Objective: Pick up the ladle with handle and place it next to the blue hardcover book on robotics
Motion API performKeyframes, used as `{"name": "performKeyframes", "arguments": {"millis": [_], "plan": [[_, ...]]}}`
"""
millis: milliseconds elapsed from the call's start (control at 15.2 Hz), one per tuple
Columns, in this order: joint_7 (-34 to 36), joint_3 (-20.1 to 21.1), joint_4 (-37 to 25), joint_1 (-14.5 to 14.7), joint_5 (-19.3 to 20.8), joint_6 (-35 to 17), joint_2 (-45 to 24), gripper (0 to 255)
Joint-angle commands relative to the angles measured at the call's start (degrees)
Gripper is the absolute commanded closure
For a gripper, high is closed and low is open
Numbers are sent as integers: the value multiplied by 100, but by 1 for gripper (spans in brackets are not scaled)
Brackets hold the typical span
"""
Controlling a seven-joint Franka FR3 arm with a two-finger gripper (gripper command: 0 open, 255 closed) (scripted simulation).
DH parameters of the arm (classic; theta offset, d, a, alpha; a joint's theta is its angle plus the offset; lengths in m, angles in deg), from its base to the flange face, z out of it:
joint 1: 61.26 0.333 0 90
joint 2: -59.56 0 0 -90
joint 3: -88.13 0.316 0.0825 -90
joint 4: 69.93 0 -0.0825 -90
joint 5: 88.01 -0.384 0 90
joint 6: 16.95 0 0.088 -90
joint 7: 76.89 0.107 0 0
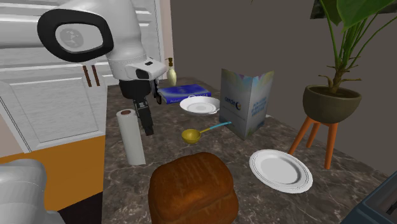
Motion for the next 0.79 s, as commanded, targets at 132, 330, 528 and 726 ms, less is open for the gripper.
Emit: {"name": "performKeyframes", "arguments": {"millis": [132,330,528,726], "plan": [[16,15,-34,47,-62,-351,-363,0],[31,33,-146,119,-157,-847,-938,0],[33,49,-331,190,-256,-1298,-1540,0],[23,62,-586,259,-359,-1697,-2161,0]]}}
